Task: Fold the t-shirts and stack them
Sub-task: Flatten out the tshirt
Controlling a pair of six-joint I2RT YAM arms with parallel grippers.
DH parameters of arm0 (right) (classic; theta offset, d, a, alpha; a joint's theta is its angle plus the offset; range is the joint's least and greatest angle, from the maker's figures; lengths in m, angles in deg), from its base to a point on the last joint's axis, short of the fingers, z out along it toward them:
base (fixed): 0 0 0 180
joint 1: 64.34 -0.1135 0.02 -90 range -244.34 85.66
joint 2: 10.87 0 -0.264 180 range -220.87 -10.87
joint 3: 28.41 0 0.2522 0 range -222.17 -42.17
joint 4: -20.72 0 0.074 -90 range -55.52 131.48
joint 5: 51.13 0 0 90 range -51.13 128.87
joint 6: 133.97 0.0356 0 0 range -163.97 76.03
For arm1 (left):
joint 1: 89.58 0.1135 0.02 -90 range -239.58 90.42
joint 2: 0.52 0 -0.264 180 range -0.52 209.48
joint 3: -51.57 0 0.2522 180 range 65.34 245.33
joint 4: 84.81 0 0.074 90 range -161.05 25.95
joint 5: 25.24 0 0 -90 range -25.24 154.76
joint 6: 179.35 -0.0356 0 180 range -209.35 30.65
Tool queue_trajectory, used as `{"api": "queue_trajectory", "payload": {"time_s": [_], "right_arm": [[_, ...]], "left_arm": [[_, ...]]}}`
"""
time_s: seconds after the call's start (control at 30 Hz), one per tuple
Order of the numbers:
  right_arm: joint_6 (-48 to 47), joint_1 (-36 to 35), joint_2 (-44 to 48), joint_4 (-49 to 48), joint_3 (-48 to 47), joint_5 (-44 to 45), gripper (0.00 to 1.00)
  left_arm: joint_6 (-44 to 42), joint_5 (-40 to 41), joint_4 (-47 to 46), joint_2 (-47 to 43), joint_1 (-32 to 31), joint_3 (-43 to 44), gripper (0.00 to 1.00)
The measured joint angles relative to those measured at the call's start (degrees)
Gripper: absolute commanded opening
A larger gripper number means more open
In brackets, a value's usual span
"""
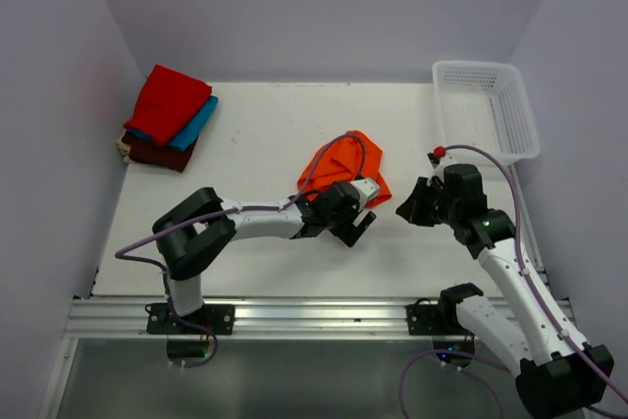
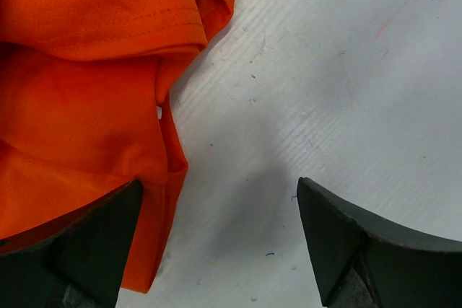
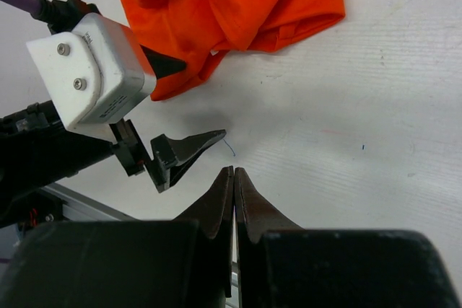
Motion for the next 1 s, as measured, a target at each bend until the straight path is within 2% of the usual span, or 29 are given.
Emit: {"api": "queue_trajectory", "payload": {"time_s": [0.17,0.27,0.37,0.4,0.47,0.5,0.57,0.6,0.83,1.0], "right_arm": [[0.0,0.0,-0.6,0.0,0.0,0.0,0.0],[-0.1,0.0,-1.1,-0.2,0.0,0.0,0.0],[-0.1,0.0,-1.7,-0.3,0.0,0.0,0.0],[-0.1,0.0,-1.7,-0.3,0.0,0.0,0.0],[-0.1,0.0,-1.8,-0.3,0.0,0.0,0.0],[-0.1,0.0,-1.8,-0.3,0.0,0.0,0.0],[-0.1,0.0,-1.7,-0.3,0.0,0.0,0.0],[-0.1,0.0,-1.7,-0.3,0.0,0.0,0.0],[-0.2,0.0,-1.5,-0.3,0.0,0.0,0.0],[-0.2,0.0,-2.3,-1.6,1.4,-0.9,0.0]], "left_arm": [[-0.9,2.6,-0.1,3.1,0.0,2.1,0.91],[-1.1,4.8,-0.1,4.3,0.0,2.9,0.85],[-1.6,7.0,0.0,5.6,0.0,4.5,0.67],[-1.8,7.5,0.0,6.1,0.0,5.1,0.54],[-2.0,8.1,-0.2,6.7,0.0,5.7,0.39],[-2.2,8.2,-0.2,6.9,0.0,5.9,0.24],[-2.1,8.3,0.1,6.9,0.0,5.9,0.03],[-2.1,8.4,0.1,6.9,0.0,5.9,0.0],[-1.7,7.6,1.5,3.4,-0.6,2.5,0.0],[-0.3,9.6,11.0,-5.6,-5.4,0.9,0.0]]}}
